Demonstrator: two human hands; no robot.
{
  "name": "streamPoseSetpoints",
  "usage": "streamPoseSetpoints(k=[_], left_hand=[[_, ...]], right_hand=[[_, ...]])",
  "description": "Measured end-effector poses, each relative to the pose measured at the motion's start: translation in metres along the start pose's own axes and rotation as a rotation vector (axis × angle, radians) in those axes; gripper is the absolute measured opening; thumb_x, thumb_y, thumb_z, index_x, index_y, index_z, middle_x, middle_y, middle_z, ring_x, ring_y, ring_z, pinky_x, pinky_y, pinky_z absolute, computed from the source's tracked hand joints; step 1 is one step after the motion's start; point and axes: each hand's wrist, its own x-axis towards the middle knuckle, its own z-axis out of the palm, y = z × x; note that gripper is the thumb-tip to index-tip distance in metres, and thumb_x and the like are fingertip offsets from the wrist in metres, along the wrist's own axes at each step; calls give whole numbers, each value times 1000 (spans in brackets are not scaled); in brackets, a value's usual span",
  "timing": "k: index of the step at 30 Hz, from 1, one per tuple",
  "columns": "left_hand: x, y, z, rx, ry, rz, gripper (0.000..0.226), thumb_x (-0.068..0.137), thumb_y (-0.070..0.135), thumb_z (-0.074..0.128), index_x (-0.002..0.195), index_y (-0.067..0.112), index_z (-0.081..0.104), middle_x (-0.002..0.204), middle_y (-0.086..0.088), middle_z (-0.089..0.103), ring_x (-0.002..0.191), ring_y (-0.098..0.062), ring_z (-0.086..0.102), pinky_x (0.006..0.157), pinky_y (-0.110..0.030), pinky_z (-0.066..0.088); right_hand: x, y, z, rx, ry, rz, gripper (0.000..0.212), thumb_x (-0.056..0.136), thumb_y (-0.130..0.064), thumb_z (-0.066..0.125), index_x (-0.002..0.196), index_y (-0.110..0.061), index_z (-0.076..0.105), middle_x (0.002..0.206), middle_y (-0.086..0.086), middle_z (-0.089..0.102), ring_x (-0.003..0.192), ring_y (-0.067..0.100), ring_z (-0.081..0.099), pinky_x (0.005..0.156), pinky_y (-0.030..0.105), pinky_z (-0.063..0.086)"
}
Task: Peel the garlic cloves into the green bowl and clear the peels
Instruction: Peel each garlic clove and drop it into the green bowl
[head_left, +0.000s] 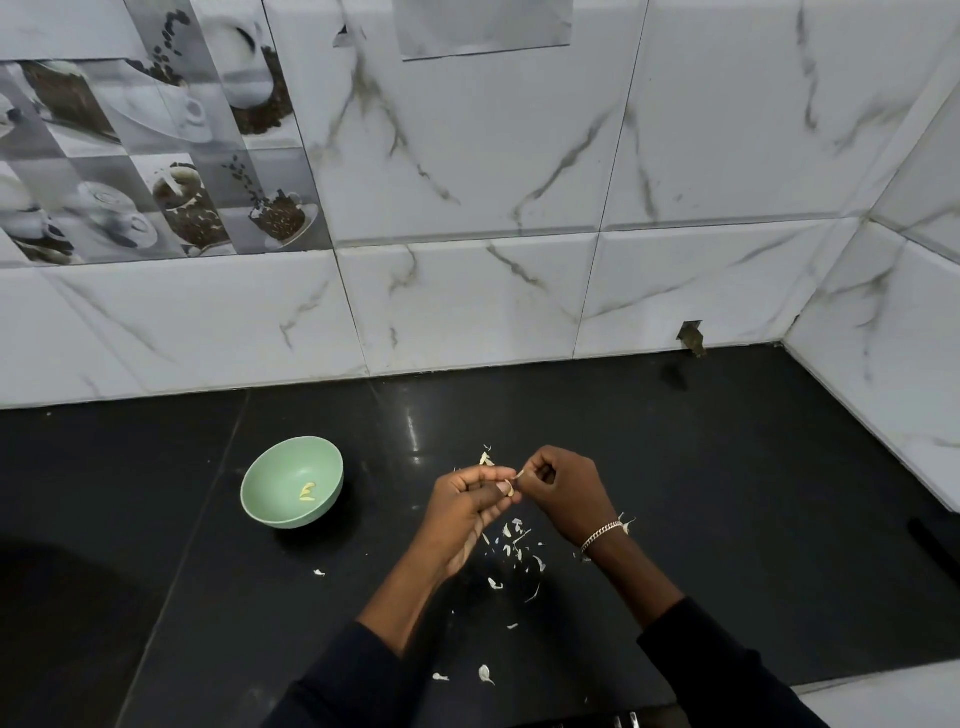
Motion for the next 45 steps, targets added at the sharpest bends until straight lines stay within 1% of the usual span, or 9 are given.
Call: streamPoseSetpoints(k=[6,12,17,20,22,26,34,40,45], left_hand=[[2,-2,-4,-39,14,1,26,89,-18,56,108,-6,67,96,-19,73,87,-28,73,73,-24,59],[5,-3,-5,-67,53,13,19,89,-16,58,105,-10,67,99,-20,73,89,-25,74,77,-20,59],[9,-6,-5,-78,106,21,18,88,-17,60,102,-10,68,97,-18,74,92,-27,74,74,-20,59],[9,-7,-6,-17,155,30,18,87,-12,65,98,1,70,96,-11,76,89,-18,74,73,-20,57],[8,-10,-7,46,171,44,18,87,-8,68,96,7,71,94,-7,77,85,-13,70,69,-20,52],[9,-14,-7,110,161,93,18,85,-9,68,97,5,70,96,-13,76,84,-18,65,67,-25,47],[9,-12,-1,314,152,206,15,82,-8,74,93,3,75,89,-12,77,83,-16,72,76,-23,55],[6,-10,7,351,221,219,13,82,-6,75,89,4,77,82,-10,77,77,-12,72,69,-19,55],[7,-9,4,361,207,244,12,83,-2,76,89,9,77,84,-10,77,83,-18,73,80,-29,59]], right_hand=[[7,8,0,-54,37,40,22,85,-15,67,65,-19,58,58,-8,56,54,2,51,54,13,39],[14,39,12,-243,-162,192,31,92,-23,52,62,-20,49,73,2,65,72,24,62,71,38,52],[9,48,21,-281,-157,236,21,81,-18,66,62,-21,59,66,-7,64,69,11,62,75,31,54],[0,43,20,-93,-145,261,18,82,-18,72,65,-16,67,62,0,69,59,10,64,67,29,55],[-7,33,18,238,-180,297,19,89,-15,71,73,-6,70,65,10,69,53,16,62,57,30,53],[-9,10,15,642,-233,386,18,96,-6,62,82,0,71,71,12,68,56,17,64,52,24,53],[-8,6,9,429,-144,307,15,88,-8,70,80,5,72,67,16,70,54,19,66,57,31,56],[-12,-6,11,171,-67,198,21,87,-23,74,74,-7,72,57,2,70,48,7,66,52,16,51],[-12,-7,9,171,-85,180,17,86,-17,72,74,-6,72,58,4,70,48,9,67,54,20,53]])
